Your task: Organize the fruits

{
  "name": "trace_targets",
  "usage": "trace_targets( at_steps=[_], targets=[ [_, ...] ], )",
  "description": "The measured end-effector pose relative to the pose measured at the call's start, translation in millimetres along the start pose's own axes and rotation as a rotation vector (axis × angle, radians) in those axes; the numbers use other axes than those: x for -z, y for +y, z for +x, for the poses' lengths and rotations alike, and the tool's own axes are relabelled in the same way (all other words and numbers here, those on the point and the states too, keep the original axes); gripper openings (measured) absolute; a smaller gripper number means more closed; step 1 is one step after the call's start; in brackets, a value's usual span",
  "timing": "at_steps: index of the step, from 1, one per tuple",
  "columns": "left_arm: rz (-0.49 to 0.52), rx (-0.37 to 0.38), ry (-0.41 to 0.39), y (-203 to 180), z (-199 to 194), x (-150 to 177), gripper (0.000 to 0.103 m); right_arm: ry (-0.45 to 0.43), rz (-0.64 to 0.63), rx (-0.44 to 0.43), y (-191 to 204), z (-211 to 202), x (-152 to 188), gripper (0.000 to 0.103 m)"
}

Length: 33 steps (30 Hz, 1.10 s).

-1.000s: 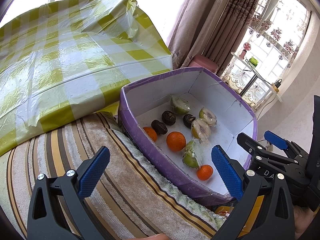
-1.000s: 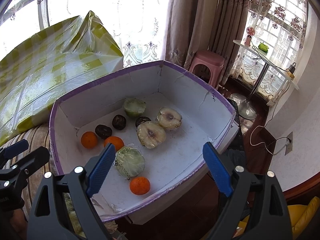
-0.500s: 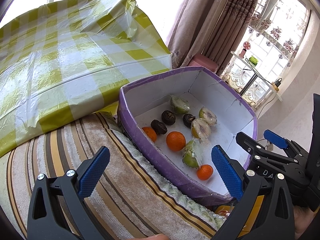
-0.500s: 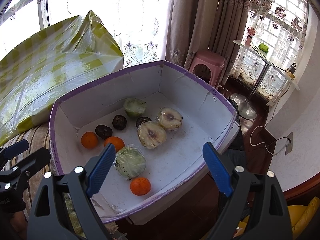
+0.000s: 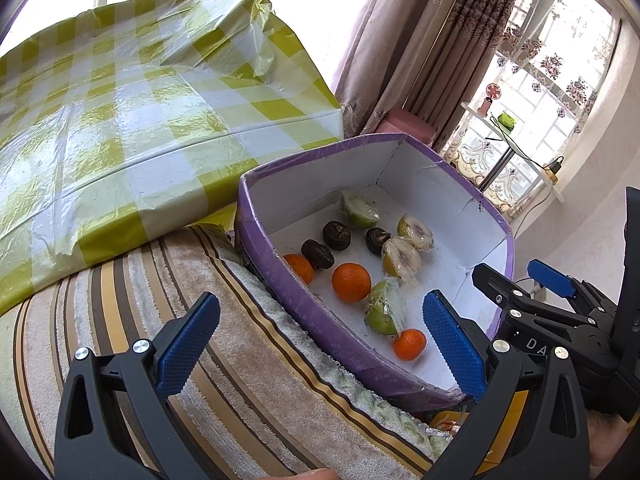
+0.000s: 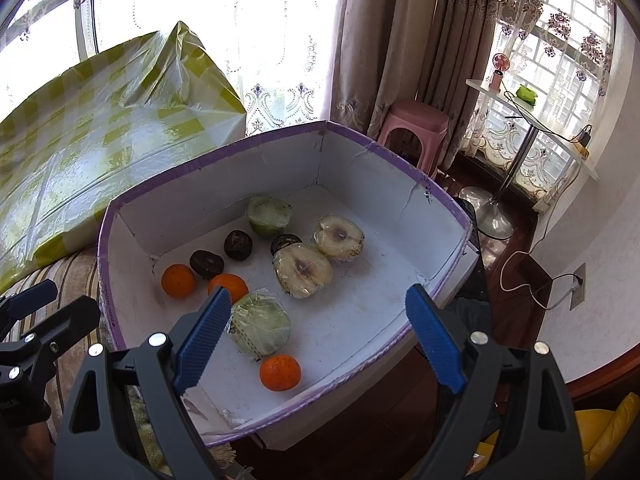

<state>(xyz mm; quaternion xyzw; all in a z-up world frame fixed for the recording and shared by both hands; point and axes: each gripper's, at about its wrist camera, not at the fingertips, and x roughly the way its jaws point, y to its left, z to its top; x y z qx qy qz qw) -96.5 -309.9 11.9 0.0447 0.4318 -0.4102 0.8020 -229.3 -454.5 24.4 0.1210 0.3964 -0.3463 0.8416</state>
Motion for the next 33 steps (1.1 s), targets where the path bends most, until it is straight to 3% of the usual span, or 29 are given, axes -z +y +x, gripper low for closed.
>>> trace_targets(
  at_steps=[33],
  targets=[
    [0.003,0.002,-0.003,-1.9,-1.4,1.7,0.099,-0.001,0.0,0.0,-0.6,-0.1,0.0,0.089]
  ],
)
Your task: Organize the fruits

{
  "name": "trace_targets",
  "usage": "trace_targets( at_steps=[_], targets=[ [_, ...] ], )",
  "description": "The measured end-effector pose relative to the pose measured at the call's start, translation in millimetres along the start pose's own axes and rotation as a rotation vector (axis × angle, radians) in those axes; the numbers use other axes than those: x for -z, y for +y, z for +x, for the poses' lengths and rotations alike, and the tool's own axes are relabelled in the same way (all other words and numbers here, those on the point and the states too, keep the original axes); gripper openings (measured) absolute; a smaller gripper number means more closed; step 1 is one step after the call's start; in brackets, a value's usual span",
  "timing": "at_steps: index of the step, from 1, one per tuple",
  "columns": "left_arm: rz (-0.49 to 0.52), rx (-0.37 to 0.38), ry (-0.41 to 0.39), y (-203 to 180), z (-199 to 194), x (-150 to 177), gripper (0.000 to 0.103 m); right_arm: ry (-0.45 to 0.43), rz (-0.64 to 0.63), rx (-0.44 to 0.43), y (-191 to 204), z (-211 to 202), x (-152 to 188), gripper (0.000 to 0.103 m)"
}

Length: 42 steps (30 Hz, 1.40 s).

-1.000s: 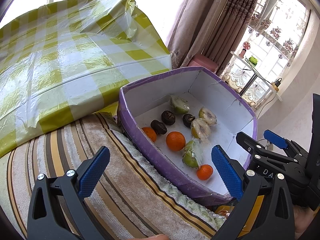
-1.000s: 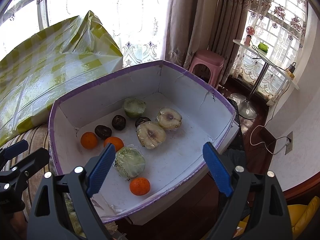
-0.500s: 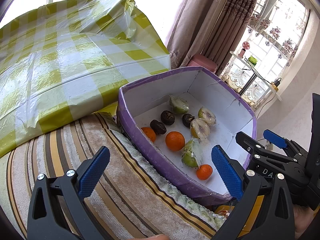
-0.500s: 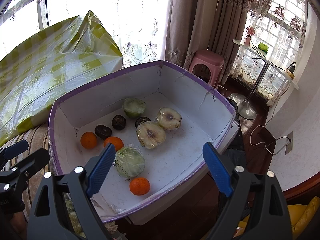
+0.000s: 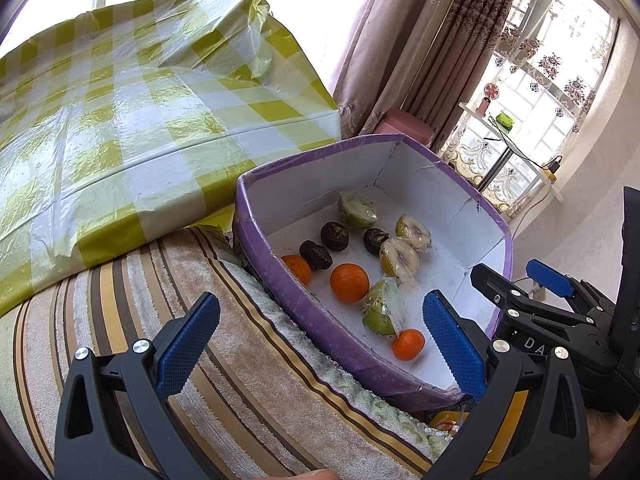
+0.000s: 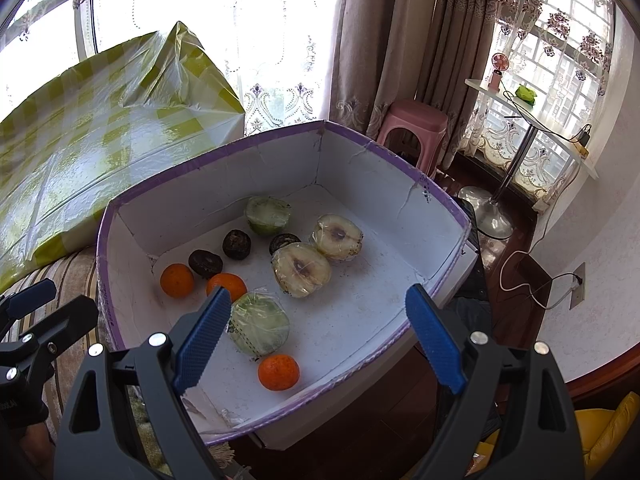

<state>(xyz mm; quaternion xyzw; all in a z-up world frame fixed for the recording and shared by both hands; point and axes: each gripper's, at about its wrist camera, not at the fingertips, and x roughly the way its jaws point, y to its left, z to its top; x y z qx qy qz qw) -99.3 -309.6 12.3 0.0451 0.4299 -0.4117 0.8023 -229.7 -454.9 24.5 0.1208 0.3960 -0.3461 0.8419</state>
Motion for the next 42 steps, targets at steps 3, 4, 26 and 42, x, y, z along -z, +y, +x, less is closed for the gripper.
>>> trace_targets(
  at_steps=[3,4,26,42],
  targets=[
    [-0.001,0.0,0.0,-0.1,0.0,0.0,0.099,0.0,-0.001,0.0,-0.2,0.1,0.0,0.089],
    [-0.001,0.001,0.0,-0.3,0.0,-0.1,0.099,0.0,0.0,0.0,-0.2,0.2,-0.1,0.089],
    [-0.003,-0.001,-0.001,-1.6,0.4,0.0,0.099,0.001,0.0,-0.001,-0.7,-0.2,0.2,0.089],
    [0.009,0.006,-0.036,-10.8,-4.2,-4.7,0.099,0.005,0.025,0.013,-9.7,0.6,1.3,0.089]
  ],
)
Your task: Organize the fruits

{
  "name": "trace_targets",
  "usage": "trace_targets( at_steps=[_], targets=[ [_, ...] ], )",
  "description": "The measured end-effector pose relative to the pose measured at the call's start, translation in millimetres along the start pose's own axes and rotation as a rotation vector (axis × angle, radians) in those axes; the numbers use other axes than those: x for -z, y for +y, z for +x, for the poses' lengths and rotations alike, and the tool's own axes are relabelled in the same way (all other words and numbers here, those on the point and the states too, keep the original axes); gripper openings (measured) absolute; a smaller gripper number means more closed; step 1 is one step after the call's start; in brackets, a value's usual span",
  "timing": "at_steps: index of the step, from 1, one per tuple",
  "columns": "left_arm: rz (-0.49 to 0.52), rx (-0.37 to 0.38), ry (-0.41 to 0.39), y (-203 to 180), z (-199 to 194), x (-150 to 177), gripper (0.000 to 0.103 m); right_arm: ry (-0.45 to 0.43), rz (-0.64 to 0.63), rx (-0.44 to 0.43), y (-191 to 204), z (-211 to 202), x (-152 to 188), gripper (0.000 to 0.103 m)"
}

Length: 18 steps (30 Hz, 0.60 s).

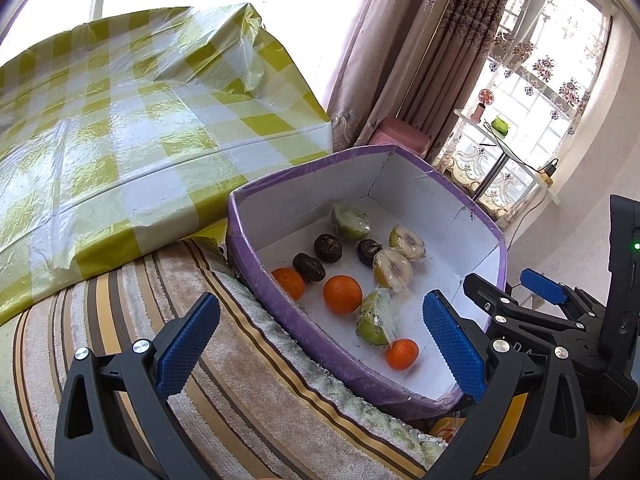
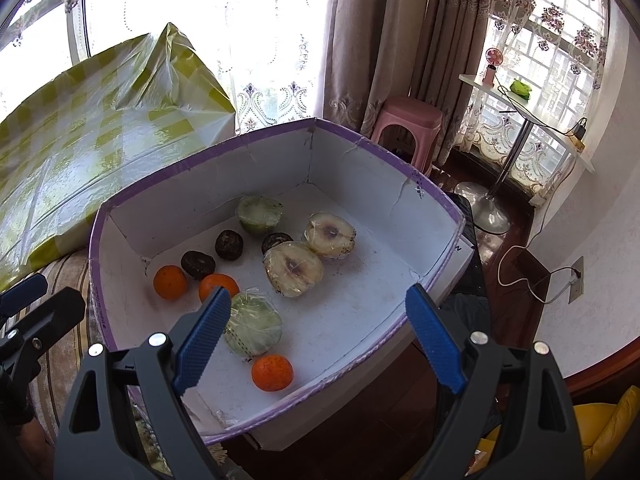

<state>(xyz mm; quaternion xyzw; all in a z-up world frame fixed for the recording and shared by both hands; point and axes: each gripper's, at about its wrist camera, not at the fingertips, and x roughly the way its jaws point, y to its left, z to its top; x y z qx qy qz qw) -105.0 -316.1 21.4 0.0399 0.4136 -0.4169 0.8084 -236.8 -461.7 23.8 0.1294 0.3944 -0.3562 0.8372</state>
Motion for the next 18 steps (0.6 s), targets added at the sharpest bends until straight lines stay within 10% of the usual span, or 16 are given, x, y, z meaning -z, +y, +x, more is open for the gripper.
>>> trace_targets(
  at_steps=[9,18],
  targets=[
    [-0.068,-0.007,-0.028,40.1,-46.6,-9.6,0.099,-0.018,-0.015,-0.049,29.7,-4.3,-8.2,0.092],
    [-0.288,-0.401,-0.117,187.3,-150.4,35.0,0.099,-0.001,-0.225,-0.432,193.2,-27.0,-10.7,0.101]
  ],
)
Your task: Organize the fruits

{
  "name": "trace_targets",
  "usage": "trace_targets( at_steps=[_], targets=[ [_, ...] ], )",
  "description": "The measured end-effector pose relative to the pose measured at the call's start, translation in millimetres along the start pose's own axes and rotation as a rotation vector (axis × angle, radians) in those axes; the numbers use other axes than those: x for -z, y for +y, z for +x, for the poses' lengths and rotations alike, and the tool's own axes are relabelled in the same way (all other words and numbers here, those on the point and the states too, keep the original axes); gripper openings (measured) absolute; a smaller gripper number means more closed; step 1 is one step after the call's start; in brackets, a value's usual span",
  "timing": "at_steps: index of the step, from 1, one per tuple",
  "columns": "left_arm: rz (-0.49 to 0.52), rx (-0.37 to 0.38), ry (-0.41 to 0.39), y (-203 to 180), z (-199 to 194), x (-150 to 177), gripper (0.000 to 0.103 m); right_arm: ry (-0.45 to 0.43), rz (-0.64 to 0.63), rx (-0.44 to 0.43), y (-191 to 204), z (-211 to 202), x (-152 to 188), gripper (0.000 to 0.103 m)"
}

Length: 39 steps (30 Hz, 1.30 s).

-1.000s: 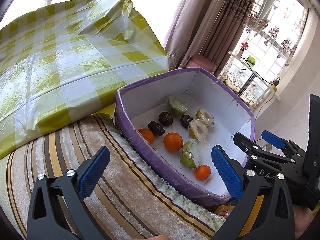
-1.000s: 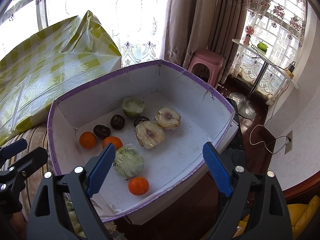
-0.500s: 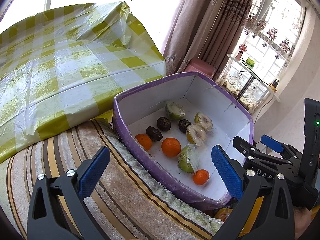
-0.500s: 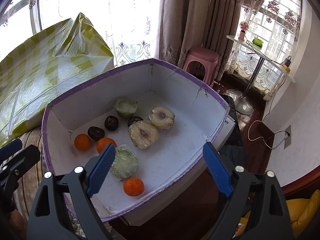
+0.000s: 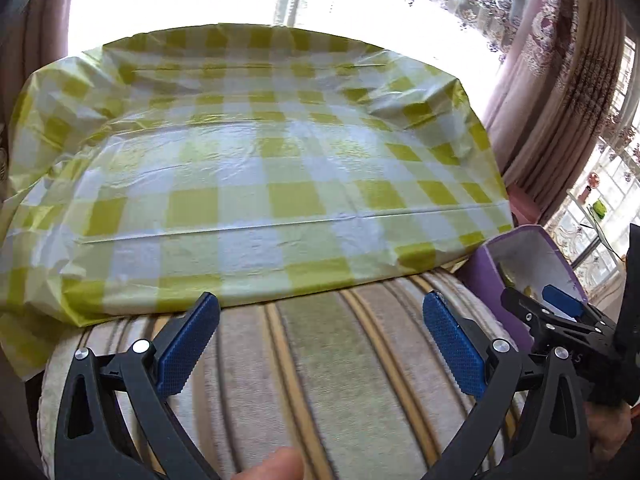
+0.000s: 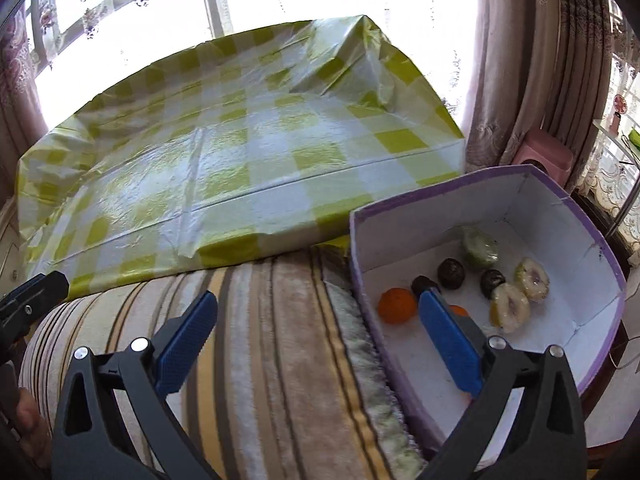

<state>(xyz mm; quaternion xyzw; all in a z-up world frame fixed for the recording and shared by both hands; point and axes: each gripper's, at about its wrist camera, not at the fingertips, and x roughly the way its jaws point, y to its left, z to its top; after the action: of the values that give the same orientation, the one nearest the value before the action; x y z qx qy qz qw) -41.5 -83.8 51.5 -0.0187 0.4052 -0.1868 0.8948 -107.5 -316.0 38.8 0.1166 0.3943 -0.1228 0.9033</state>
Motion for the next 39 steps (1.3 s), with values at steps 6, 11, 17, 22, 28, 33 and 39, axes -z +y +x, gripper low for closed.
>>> trace_targets(
  at_steps=[6,11,17,22,28,33,39],
  targets=[
    [-0.164,-0.187,0.055,95.8,1.3,33.5,0.099,0.027,-0.141,-0.092,103.0,28.0,-3.7,0.101],
    [-0.195,-0.15,0.038,118.9,1.6,47.6,0.099,0.058,-0.212,-0.048,133.5,48.8,9.1,0.101],
    [-0.165,-0.188,0.013,110.6,3.8,52.1,0.099,0.061,-0.232,-0.031,139.1,57.2,16.5,0.101],
    [-0.148,-0.206,0.016,110.5,4.0,53.3,0.099,0.089,-0.192,-0.061,131.2,60.6,15.9,0.102],
    [-0.127,-0.224,0.014,105.2,3.0,48.9,0.099,0.103,-0.163,-0.1,124.5,62.8,14.9,0.102],
    [-0.067,-0.234,0.042,95.9,9.2,43.2,0.099,0.094,-0.16,-0.114,123.3,61.6,17.2,0.102],
    [-0.094,-0.181,0.046,103.8,12.7,46.0,0.099,0.086,-0.184,-0.129,127.0,62.5,18.8,0.102]
  ],
)
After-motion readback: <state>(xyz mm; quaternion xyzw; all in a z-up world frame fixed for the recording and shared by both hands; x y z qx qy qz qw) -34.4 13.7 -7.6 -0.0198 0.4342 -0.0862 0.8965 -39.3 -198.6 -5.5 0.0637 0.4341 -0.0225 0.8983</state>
